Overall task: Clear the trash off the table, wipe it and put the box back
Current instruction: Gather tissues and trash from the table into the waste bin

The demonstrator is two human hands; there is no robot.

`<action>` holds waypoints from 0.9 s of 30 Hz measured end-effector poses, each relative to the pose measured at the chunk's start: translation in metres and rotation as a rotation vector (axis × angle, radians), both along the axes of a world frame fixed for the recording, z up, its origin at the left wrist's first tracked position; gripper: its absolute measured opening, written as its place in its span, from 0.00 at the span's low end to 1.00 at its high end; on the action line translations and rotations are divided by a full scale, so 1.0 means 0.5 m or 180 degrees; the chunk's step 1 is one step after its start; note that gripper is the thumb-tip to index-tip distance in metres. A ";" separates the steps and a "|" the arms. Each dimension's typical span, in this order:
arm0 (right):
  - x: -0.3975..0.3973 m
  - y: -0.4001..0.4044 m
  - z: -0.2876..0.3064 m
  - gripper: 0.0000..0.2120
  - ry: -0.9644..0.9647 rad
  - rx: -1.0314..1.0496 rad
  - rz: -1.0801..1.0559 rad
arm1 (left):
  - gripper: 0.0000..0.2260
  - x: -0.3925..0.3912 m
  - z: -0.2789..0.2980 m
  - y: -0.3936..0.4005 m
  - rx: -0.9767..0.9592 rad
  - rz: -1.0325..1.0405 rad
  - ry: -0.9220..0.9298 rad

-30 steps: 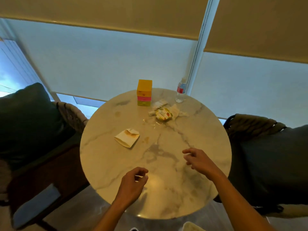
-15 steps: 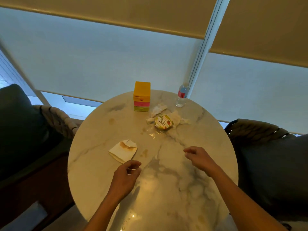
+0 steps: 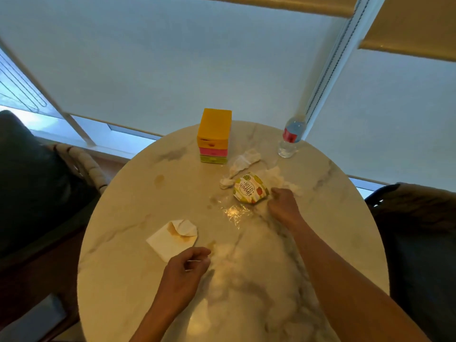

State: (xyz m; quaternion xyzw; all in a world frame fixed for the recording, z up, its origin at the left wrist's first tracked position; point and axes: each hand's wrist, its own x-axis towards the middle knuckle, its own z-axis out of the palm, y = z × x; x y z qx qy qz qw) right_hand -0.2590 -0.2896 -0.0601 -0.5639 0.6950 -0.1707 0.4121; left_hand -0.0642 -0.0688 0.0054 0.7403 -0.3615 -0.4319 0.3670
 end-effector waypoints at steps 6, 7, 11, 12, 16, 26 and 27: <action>-0.005 0.068 0.041 0.13 -0.0292 -0.0851 -0.0864 | 0.08 -0.022 -0.003 -0.033 0.0057 -0.0048 0.0126; -0.010 0.089 0.045 0.11 -0.0454 -0.0918 -0.1077 | 0.08 -0.025 -0.002 -0.039 0.0056 -0.0090 0.0145; -0.031 0.160 0.086 0.05 -0.1097 -0.0894 -0.1471 | 0.08 -0.040 0.007 -0.056 -0.0001 -0.0206 0.0205; -0.037 0.179 0.102 0.05 -0.1269 -0.0838 -0.1471 | 0.08 -0.043 0.010 -0.058 -0.0037 -0.0217 0.0219; -0.026 0.268 0.147 0.14 -0.1910 -0.0333 -0.0888 | 0.17 -0.045 0.014 -0.061 -0.0148 -0.0492 0.0674; 0.033 0.224 0.130 0.09 -0.2337 0.1035 0.0301 | 0.10 -0.027 -0.022 -0.070 0.0006 0.0084 0.1363; 0.029 0.195 0.121 0.07 -0.2038 0.0855 0.0240 | 0.10 -0.023 -0.027 -0.072 0.0030 0.0206 0.1333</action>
